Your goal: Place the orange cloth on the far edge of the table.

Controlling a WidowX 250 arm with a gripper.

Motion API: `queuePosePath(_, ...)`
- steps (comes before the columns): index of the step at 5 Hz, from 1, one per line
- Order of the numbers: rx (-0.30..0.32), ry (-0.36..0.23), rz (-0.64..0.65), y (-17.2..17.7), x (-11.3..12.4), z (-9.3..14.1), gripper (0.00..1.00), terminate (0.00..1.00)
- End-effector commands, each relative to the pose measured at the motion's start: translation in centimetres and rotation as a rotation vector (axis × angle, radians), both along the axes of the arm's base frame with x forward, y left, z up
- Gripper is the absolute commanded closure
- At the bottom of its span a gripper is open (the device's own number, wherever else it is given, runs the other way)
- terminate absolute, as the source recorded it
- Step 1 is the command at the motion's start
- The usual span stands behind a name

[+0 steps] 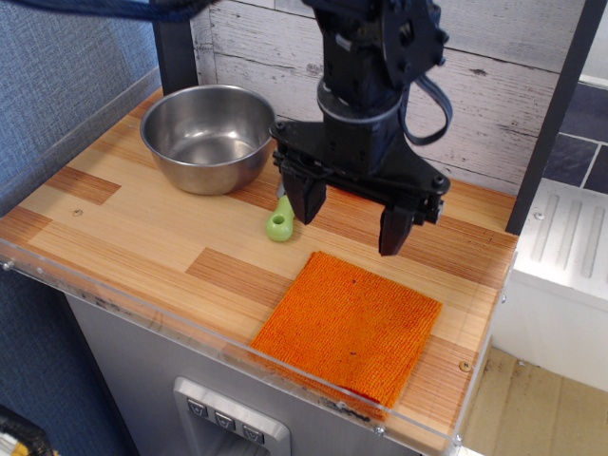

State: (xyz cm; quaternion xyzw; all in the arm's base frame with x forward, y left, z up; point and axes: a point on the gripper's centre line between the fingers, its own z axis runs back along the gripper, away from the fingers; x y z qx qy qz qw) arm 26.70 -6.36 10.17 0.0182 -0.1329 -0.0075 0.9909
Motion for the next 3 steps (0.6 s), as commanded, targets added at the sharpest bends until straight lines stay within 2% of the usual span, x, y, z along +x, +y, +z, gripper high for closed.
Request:
queuePosePath(1, -0.019, -0.087, 0.007, 0.25, -0.4, 2.58, 0.0, 0.0)
queuePosePath(2, -0.019, -0.087, 0.007, 0.25, -0.4, 2.58, 0.0, 0.0)
queuePosePath(3, -0.019, -0.087, 0.007, 0.25, -0.4, 2.58, 0.0, 1.0)
